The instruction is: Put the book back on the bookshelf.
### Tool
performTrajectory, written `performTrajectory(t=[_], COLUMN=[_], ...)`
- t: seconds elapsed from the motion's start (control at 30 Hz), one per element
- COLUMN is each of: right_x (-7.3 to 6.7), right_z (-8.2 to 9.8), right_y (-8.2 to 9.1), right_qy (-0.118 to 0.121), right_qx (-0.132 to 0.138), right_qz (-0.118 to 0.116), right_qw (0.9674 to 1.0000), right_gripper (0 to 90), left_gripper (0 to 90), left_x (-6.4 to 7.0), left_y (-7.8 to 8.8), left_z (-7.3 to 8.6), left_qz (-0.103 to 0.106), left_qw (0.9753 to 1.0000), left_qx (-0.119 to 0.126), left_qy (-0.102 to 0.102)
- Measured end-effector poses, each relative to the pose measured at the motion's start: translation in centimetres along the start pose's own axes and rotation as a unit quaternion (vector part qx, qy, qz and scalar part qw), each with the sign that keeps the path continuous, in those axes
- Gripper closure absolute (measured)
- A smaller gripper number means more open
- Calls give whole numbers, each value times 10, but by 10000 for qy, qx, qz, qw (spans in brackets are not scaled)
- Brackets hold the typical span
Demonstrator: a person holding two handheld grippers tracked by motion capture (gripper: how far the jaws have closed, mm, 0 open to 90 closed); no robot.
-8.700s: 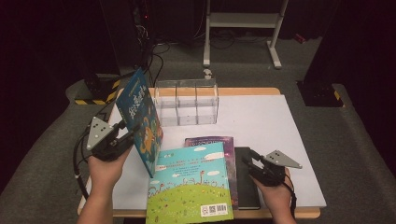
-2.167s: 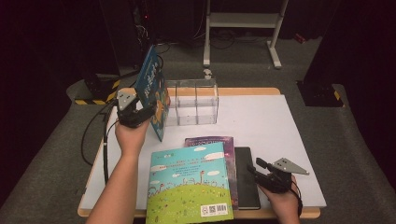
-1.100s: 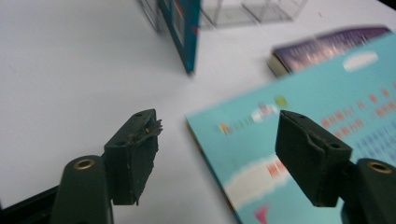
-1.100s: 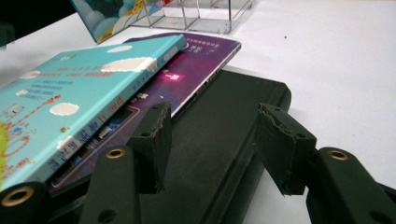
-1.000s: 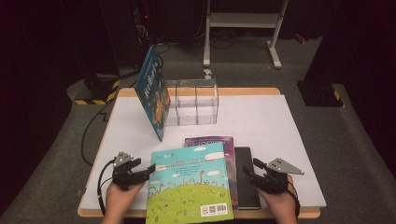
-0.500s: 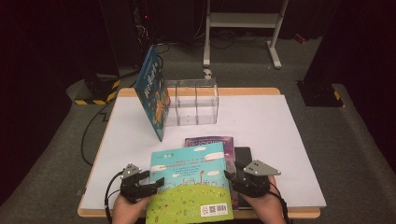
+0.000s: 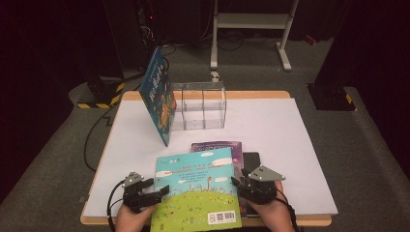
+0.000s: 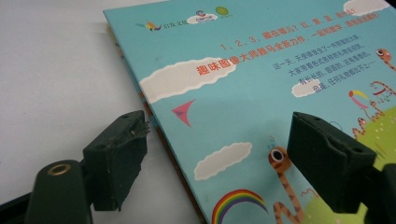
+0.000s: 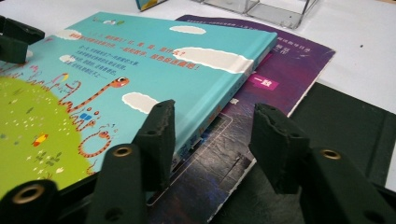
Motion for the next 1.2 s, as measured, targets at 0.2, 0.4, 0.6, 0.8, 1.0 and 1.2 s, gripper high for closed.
performTrajectory(t=[0.2,0.4,0.6,0.8,1.0,1.2], right_x=[-1,0,13,41,63,63], right_z=[0,0,-1,1,3,4], right_y=[0,2,10,20,28,28], right_qy=[53,74,-42,-269,-552,-625], right_qx=[12,59,153,197,268,317], right_qz=[15,63,221,589,771,752], right_qw=[10000,9999,9996,9977,9951,9947], right_gripper=[518,513,512,519,516,518], left_gripper=[186,191,212,263,261,223], left_x=[3,6,14,27,33,28], left_y=[-2,-4,-16,-32,-47,-46], left_z=[-1,-4,-14,-44,-55,-47], left_qz=[97,81,264,289,408,619], left_qw=[9999,9999,9996,9987,9974,9972], left_qx=[-23,-96,-91,243,407,420], left_qy=[20,51,6,-355,-428,57])
Point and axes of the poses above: each handheld gripper's, and its own axes: y roughly backward along the jaws, z roughly out of its underside, x roughly to its right, the point moved 5 cm from there along -y, roughly forward along the jaws, and after that the axes turned 15 degrees about -y, right-handed, at the moved point
